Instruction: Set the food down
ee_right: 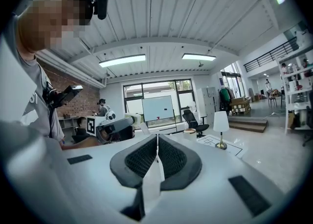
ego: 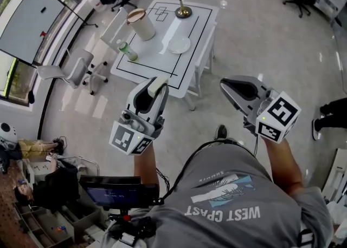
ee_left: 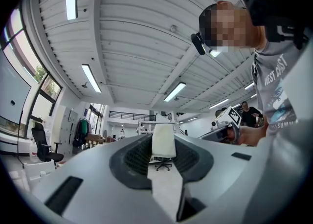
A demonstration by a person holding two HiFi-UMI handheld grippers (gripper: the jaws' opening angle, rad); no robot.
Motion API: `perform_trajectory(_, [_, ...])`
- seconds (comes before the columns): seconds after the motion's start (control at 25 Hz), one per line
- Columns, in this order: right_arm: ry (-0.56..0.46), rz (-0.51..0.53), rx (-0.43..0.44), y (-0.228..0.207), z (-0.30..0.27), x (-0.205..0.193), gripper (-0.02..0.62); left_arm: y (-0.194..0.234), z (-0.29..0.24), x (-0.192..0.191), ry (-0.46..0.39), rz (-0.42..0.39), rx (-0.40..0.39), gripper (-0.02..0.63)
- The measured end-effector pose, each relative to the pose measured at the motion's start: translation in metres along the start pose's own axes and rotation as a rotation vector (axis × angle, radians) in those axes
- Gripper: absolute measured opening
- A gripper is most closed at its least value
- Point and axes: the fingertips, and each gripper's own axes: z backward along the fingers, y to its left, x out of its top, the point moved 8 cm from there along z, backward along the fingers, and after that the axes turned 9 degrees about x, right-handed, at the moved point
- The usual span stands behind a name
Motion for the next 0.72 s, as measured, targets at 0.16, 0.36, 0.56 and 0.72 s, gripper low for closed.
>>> perform_trajectory(0.16, [-0.011,0.002,0.024,-0.038,0.0,0.007,0.009,0.004,-0.029,-0.006,0.012,-0.011,0.018,0.107])
perform_trajectory(0.36, [-0.017,0.003,0.07,-0.085,0.002,0.014,0.009,0.006,-0.069,-0.014,0.023,-0.025,0.059,0.107])
perform_trajectory(0.56, [-0.022,0.0,0.105,-0.126,0.006,0.014,0.009,0.006,-0.1,-0.026,0.04,-0.04,0.094,0.107])
perform_trajectory(0.72, [-0.025,-0.028,0.12,-0.149,0.008,0.007,0.009,0.003,-0.119,-0.037,0.068,-0.036,0.105,0.107])
